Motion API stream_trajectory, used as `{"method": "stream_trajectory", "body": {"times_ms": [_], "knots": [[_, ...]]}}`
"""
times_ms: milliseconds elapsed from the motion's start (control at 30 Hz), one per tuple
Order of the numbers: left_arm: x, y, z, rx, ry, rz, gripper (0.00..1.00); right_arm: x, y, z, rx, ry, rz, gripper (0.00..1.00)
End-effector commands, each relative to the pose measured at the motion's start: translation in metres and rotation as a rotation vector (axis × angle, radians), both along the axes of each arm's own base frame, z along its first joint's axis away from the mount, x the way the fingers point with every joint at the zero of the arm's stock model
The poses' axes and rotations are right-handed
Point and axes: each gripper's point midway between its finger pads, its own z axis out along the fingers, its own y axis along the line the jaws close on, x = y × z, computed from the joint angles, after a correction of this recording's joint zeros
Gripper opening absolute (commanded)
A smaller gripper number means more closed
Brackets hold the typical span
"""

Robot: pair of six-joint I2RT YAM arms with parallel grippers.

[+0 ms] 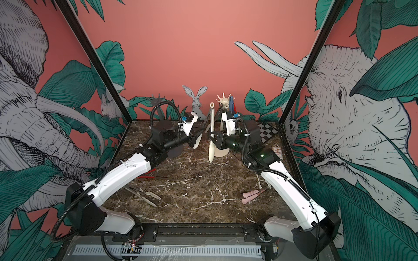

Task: Hang food tongs on kitchen utensil racks
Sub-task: Adjust the food tongs.

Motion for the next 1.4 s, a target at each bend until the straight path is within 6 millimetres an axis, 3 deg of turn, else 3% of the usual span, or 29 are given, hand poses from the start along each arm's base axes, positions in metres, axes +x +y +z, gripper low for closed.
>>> {"method": "stream_trajectory", "body": {"times_ms": [0, 133, 267, 333, 400, 467, 500, 667, 933, 1067, 1367], "knots": [[-0.01, -0.002, 0.048, -0.117, -0.083, -0.036, 0.0, 0.004, 0.002, 0.017, 0.026, -0.052, -0.011, 0.12], [-0.01, -0.004, 0.054, -0.136, -0.081, -0.047, 0.06, 0.006, 0.0, 0.033, 0.039, -0.083, -0.026, 0.02], [-0.004, -0.002, 0.055, -0.134, -0.079, -0.018, 0.34, 0.01, -0.001, 0.036, 0.046, -0.068, -0.048, 0.0], [-0.002, -0.001, 0.056, -0.124, -0.084, -0.002, 0.54, 0.014, -0.001, 0.037, 0.06, -0.056, -0.065, 0.0], [0.001, 0.001, 0.057, -0.108, -0.087, 0.018, 0.63, 0.018, 0.0, 0.038, 0.068, -0.045, -0.087, 0.0], [0.006, 0.007, 0.062, -0.097, -0.098, 0.06, 0.88, 0.025, -0.001, 0.037, 0.065, -0.02, -0.117, 0.0], [0.008, 0.01, 0.065, -0.095, -0.106, 0.079, 0.91, 0.027, 0.0, 0.037, 0.066, -0.009, -0.124, 0.0], [0.007, 0.028, 0.08, -0.108, -0.121, 0.132, 0.94, 0.034, 0.006, 0.032, 0.061, 0.035, -0.163, 0.0], [0.009, 0.054, 0.078, -0.099, -0.114, 0.245, 0.96, 0.046, 0.017, 0.011, -0.041, 0.126, -0.222, 0.0], [0.008, 0.055, 0.074, -0.076, -0.11, 0.246, 0.96, 0.053, 0.008, 0.0, -0.08, 0.173, -0.298, 0.0], [0.011, 0.058, 0.061, -0.05, -0.092, 0.251, 0.97, 0.06, 0.002, 0.001, -0.095, 0.174, -0.375, 0.0]]}}
